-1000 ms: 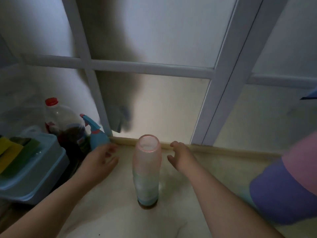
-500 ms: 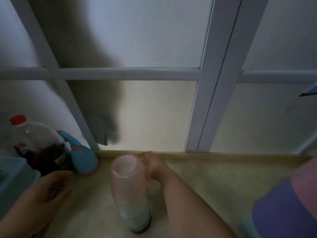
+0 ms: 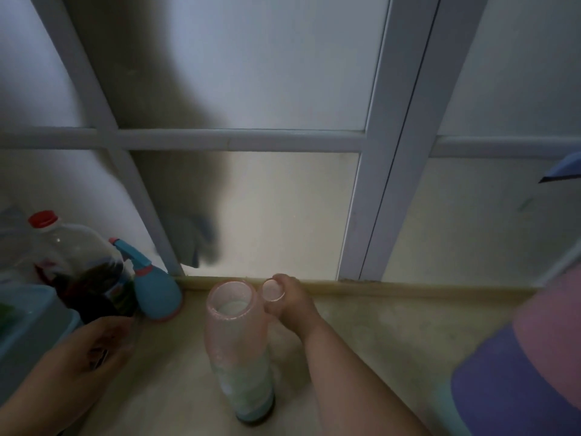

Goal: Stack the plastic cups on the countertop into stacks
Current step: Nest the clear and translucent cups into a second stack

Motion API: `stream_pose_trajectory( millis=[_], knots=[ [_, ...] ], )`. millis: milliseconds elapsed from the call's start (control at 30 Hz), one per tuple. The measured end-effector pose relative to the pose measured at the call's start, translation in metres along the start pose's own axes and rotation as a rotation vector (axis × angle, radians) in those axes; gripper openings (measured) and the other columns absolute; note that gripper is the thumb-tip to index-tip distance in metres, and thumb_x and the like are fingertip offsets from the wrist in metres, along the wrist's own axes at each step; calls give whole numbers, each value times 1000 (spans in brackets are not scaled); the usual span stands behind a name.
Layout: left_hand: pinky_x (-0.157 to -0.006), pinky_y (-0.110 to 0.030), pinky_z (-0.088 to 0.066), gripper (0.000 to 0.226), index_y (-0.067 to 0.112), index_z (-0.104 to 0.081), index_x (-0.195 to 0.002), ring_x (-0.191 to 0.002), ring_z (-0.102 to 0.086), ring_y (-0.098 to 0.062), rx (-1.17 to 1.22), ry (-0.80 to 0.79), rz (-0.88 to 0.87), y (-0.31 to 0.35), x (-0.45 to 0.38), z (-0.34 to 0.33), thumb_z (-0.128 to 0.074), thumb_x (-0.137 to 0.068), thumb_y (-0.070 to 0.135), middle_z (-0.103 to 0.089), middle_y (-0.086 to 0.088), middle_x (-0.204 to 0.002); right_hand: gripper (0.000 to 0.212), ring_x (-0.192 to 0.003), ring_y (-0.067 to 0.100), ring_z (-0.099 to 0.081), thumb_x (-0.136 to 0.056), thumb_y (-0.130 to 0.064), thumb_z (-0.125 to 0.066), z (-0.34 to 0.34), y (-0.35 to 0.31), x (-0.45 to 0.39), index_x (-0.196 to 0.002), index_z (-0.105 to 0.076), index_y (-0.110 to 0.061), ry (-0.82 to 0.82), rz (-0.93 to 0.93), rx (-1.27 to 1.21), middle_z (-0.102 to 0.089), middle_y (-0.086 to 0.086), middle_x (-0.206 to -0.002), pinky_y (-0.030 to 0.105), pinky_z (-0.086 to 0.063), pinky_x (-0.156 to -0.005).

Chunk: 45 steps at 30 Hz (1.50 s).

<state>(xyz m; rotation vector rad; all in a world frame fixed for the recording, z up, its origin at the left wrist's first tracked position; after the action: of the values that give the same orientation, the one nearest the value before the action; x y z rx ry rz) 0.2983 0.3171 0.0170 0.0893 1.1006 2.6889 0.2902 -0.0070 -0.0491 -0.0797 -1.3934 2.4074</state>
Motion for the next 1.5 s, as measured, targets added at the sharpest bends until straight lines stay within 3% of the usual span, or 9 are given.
stream_pose_trajectory(
  millis=[67,167,233,333,433,700,967,1200,1500],
  knots=[
    [-74,-26,-54,64,61,-56,-88,-80,-65,-9,-14,5,-11,14,1,4,-69,-75,0,-65,31,-88,56,-107,22,-56,-69,-29,-73,18,-17,11,-120,-55,-16,100,10,-25,-58,4,-115,24,-42,-83],
    [-77,-34,-54,47,50,-60,-87,-85,-65,-15,30,34,-52,43,5,14,-69,-77,5,-69,11,-89,55,-109,26,-53,-73,-28,-70,48,-54,32,-123,-52,-16,243,38,-41,-55,8,-120,23,-38,-83],
    [-78,-31,-51,35,39,-58,-93,-88,-63,-16,59,53,-111,68,9,19,-68,-79,8,-66,-1,-96,57,-112,25,-52,-74,-23,-71,73,-84,50,-127,-49,-16,329,82,-50,-51,10,-126,17,-32,-81],
    [-75,-23,-48,30,37,-54,-100,-90,-60,-10,72,62,-186,105,17,27,-65,-81,16,-62,2,-99,66,-119,24,-50,-74,-22,-73,107,-132,81,-132,-43,-16,386,183,-61,-49,9,-134,21,-34,-90],
    [-82,-29,-47,24,24,-58,-106,-93,-58,-14,69,78,-229,137,24,32,-62,-83,19,-61,0,-102,66,-115,21,-53,-71,-24,-76,133,-176,114,-128,-44,-18,406,283,-70,-55,3,-129,24,-38,-89],
    [-79,-22,-38,31,15,-56,-115,-96,-53,-10,-21,130,-344,185,41,40,-60,-86,24,-57,2,-107,46,-96,9,-58,-69,-26,-76,124,-222,167,-110,-54,-28,140,393,25,-60,-10,-106,14,-43,-69],
    [-79,-22,-39,28,14,-58,-112,-97,-55,-14,-19,153,-328,184,58,49,-60,-85,21,-62,-4,-110,51,-96,12,-58,-65,-27,-79,83,-203,165,-112,-59,-22,47,375,135,-62,-5,-107,21,-44,-74],
    [-79,-23,-42,29,13,-57,-113,-97,-57,-15,-25,155,-297,178,67,49,-60,-85,23,-62,-5,-110,51,-94,11,-56,-71,-19,-75,71,-187,161,-118,-56,-19,4,329,103,-58,-8,-103,14,-42,-68],
    [-79,-23,-41,28,15,-58,-112,-95,-55,-13,-19,194,-285,176,68,54,-60,-85,21,-62,-4,-110,74,-118,15,-50,-70,-27,-77,71,-180,156,-135,-42,-19,-13,331,131,-51,1,-134,23,-40,-92]
  ],
)
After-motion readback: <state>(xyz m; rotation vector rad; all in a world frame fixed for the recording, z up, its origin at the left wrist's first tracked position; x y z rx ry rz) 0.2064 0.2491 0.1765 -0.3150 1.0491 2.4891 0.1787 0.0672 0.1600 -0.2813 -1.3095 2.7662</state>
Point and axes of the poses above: each hand's wrist, its own x-axis away from the middle knuckle, its own z-axis out of the back of the hand, y = z × x, the point moved 5 cm from there along -x, towards the middle knuckle
